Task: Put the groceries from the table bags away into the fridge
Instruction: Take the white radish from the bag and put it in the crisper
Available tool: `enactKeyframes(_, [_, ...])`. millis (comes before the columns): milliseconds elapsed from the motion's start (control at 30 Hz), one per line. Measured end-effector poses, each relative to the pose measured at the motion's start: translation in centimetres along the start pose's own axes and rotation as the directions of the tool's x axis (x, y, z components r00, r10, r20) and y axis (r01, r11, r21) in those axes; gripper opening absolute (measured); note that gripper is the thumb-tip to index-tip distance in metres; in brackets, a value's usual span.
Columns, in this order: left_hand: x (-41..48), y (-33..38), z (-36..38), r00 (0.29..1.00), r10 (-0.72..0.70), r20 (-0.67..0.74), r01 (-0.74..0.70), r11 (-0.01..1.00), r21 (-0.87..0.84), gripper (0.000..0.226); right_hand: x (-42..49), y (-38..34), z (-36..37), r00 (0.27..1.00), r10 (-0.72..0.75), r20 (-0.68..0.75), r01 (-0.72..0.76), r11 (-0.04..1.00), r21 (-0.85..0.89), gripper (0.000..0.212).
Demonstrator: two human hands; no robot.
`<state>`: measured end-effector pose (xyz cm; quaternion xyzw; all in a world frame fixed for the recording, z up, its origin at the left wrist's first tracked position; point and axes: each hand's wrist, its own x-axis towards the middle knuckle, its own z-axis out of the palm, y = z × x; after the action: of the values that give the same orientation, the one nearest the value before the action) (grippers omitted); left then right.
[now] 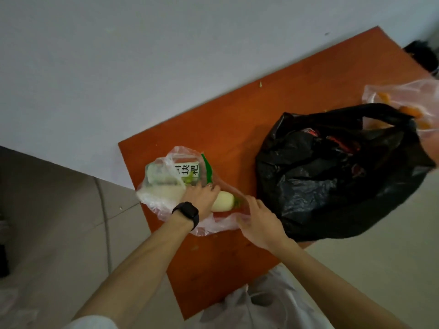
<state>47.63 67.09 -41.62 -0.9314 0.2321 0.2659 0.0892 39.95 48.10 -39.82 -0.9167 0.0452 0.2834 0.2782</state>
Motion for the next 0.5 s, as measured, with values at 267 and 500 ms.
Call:
enactKeyframes(267, [-3.9, 0.9, -4.4, 0.982, 0.039, -0.183, -0.079, 0.973, -0.215, 0.063, -2.4, 0.9, 2.6, 1.000, 0.017, 0.006, -0.017, 1.000, 0.014, 0.084])
enactKeyframes(500, [-5.9, 1.1, -11.9, 0.911, -0.205, -0.357, -0.137, 0.666, -0.733, 0.079, -3.6, 1.4, 1.2, 0.989, -0.138, -0.048, 0.142, 0.984, 0.104, 0.078])
